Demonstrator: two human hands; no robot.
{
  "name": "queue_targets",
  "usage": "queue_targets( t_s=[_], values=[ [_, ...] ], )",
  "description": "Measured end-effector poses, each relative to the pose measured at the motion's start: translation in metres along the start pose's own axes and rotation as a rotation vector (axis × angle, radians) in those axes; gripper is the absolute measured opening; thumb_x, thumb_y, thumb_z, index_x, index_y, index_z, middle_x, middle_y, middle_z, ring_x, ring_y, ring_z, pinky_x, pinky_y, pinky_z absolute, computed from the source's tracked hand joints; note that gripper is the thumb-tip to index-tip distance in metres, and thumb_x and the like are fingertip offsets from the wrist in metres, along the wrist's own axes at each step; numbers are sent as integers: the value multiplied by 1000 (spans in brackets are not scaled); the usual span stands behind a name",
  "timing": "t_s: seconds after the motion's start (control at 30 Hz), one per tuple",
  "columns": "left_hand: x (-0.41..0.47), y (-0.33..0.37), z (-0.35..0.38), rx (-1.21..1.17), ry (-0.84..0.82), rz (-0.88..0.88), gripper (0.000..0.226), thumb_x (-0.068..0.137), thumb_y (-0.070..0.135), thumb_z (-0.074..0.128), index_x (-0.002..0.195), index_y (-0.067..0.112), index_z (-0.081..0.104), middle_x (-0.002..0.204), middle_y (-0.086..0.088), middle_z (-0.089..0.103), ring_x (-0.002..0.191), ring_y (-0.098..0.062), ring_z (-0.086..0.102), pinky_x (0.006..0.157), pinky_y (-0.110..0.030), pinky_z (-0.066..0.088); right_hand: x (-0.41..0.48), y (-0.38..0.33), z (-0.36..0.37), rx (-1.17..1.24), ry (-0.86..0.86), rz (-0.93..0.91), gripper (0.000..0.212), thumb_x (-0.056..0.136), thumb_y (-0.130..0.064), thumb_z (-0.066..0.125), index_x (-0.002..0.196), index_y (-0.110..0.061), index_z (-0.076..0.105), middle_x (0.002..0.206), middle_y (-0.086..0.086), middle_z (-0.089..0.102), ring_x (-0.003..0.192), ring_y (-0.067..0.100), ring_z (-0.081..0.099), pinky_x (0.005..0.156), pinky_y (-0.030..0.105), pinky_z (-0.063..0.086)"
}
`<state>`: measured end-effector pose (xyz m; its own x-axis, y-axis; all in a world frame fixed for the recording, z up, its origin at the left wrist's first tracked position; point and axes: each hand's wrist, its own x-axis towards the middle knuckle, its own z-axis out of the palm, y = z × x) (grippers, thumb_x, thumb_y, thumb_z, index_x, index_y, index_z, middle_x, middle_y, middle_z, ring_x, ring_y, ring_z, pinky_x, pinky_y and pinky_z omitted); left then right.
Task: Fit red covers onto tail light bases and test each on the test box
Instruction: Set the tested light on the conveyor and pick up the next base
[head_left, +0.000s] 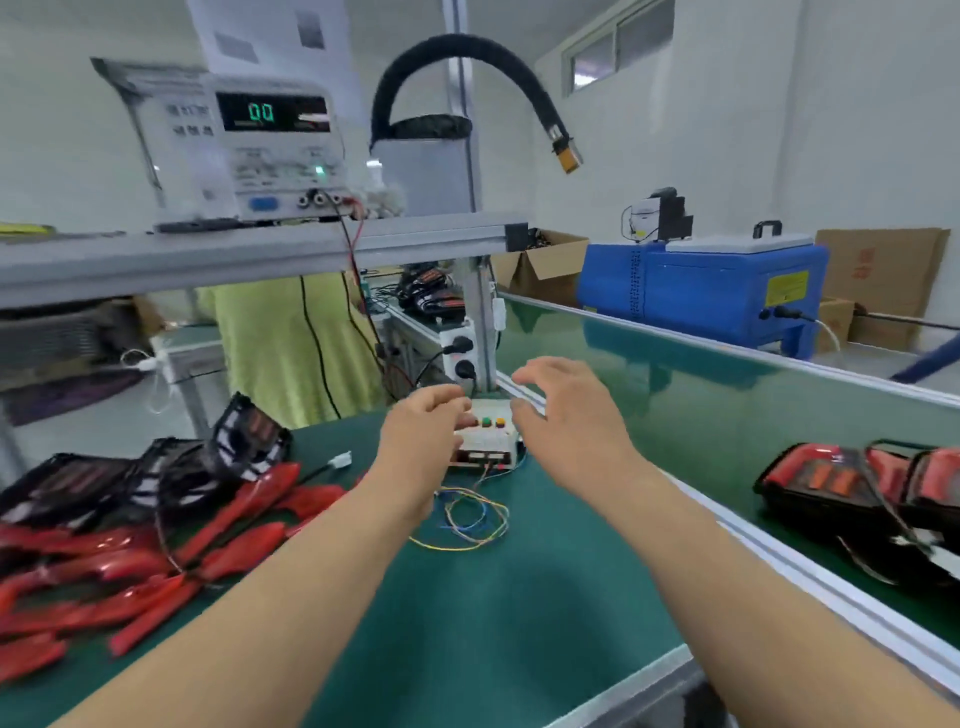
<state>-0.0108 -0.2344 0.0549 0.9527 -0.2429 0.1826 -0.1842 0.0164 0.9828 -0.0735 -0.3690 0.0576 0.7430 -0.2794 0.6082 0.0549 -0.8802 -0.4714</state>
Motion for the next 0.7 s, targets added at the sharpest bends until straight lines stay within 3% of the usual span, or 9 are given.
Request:
queue_targets(
  t_s=[0.2,0.33,0.5,0.6,0.7],
  values=[
    [13,-17,-92,106,149,-28,18,97,17,58,113,19,65,99,1,71,88,-14,61,70,-25,48,19,-58,71,109,-119,-66,30,94,-23,56,123,-17,63,132,1,56,126,17,42,86,19,29],
    [22,-32,-143,199,251,-29,20,95,18,61,114,21,66,110,-2,70,101,-15,64,95,-34,51,18,-88,113,179,-203,-99,34,94,-21,56,126,-15,61,135,4,55,128,19,43,100,25,32],
    [37,-54,-204,306,363,-74,33,93,26,65,125,17,64,116,-3,68,103,-18,63,100,-39,50,11,-106,156,240,-321,-95,38,94,-20,54,131,-16,59,138,2,55,131,17,43,100,21,28],
    [52,-64,-234,399,437,-82,45,92,35,66,132,15,59,116,3,65,95,-13,60,87,-33,47,8,-109,174,275,-356,-61,40,94,-20,55,133,-18,57,138,0,55,131,16,43,97,19,27],
    [71,-72,-252,473,517,-88,49,92,39,65,132,11,57,86,12,57,73,-7,52,63,-26,40,3,-107,187,310,-378,-31,42,93,-19,55,135,-20,55,139,-3,54,122,15,47,98,23,32]
  ],
)
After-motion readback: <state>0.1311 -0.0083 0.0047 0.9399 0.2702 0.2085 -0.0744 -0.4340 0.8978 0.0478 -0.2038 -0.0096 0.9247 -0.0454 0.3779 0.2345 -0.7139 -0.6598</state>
